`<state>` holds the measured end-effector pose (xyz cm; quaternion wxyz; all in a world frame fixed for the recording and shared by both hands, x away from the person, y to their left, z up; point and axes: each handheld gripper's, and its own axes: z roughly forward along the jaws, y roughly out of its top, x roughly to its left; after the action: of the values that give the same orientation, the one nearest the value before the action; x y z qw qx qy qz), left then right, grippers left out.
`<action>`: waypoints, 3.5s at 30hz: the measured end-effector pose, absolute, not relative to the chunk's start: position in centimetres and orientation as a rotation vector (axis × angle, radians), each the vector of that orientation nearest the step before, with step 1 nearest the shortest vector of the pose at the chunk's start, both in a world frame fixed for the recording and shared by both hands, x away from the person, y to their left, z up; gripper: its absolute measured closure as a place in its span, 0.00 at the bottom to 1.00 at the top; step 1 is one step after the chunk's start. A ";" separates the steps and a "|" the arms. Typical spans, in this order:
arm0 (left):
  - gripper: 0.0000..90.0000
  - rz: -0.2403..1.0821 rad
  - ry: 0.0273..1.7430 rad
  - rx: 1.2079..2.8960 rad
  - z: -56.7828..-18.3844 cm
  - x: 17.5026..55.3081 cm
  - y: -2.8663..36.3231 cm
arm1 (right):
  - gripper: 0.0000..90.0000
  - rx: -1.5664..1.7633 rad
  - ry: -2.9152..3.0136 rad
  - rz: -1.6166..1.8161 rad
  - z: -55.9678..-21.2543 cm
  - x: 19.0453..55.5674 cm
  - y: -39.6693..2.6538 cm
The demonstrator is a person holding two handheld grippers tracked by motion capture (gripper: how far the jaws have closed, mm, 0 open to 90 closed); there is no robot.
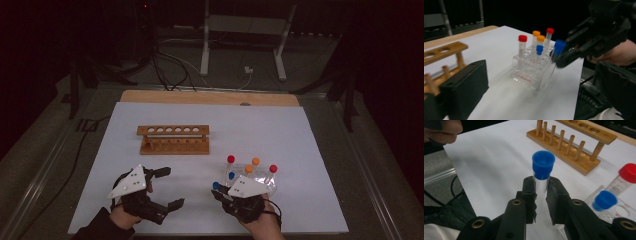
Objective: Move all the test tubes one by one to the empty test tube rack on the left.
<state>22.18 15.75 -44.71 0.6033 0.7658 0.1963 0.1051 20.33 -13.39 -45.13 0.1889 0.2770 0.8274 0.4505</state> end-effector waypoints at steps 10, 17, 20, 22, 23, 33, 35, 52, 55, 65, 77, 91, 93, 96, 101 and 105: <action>0.19 0.237 0.388 1.783 -44.2 22.8 12.6 | 0.85 0.770 2.351 1.254 -45.5 20.5 -12.8; 0.37 0.240 0.349 1.824 -44.4 23.1 10.8 | 0.85 0.773 2.359 1.254 -45.6 20.5 -12.8; 0.41 0.248 0.345 1.834 -44.7 23.3 10.2 | 0.85 0.776 2.364 1.258 -45.6 20.5 -12.8; 0.45 0.246 0.342 1.840 -44.8 23.4 9.9 | 0.85 0.772 2.367 1.253 -45.6 20.5 -12.8; 0.48 0.255 0.338 1.844 -44.8 23.5 9.7 | 0.85 0.770 2.368 1.256 -45.6 20.5 -12.8; 0.65 0.237 0.313 1.880 -45.0 23.4 8.9 | 0.85 0.770 2.378 1.256 -45.7 20.4 -12.7; 0.67 0.240 0.311 1.893 -45.0 23.4 8.8 | 0.85 0.765 2.379 1.254 -45.7 20.3 -12.7; 0.86 0.226 0.307 1.910 -45.0 23.9 8.7 | 0.85 0.775 2.367 1.273 -45.6 20.4 -12.8; 0.86 0.253 0.298 1.927 -44.9 23.9 8.9 | 0.81 0.772 2.364 1.285 -45.5 20.4 -12.9; 0.87 0.325 0.370 1.927 -43.8 25.6 11.1 | 0.45 0.766 2.277 1.405 -45.1 20.3 -14.1; 0.87 0.379 0.412 1.921 -42.1 28.2 11.9 | 0.06 0.835 2.203 1.444 -44.5 20.2 -15.0; 0.87 0.451 0.441 1.916 -39.8 31.7 11.3 | 0.00 0.838 2.168 1.522 -44.1 20.4 -16.7; 0.87 0.463 0.450 1.910 -39.3 32.5 11.3 | 0.00 0.841 2.159 1.536 -44.1 20.3 -16.8; 0.87 0.474 0.475 1.894 -38.8 33.7 11.5 | 0.00 0.837 2.148 1.542 -44.0 20.2 -16.9; 0.87 0.502 0.501 1.867 -37.9 35.4 11.5 | 0.00 0.841 2.128 1.555 -43.9 20.2 -17.2; 0.86 0.530 0.519 1.864 -37.5 36.8 11.5 | 0.00 0.850 2.127 1.565 -44.0 20.3 -17.3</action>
<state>36.80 11.46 -37.50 0.5377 0.7833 0.2181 0.2229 20.30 -17.33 -43.96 0.1828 0.3012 0.7539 0.5546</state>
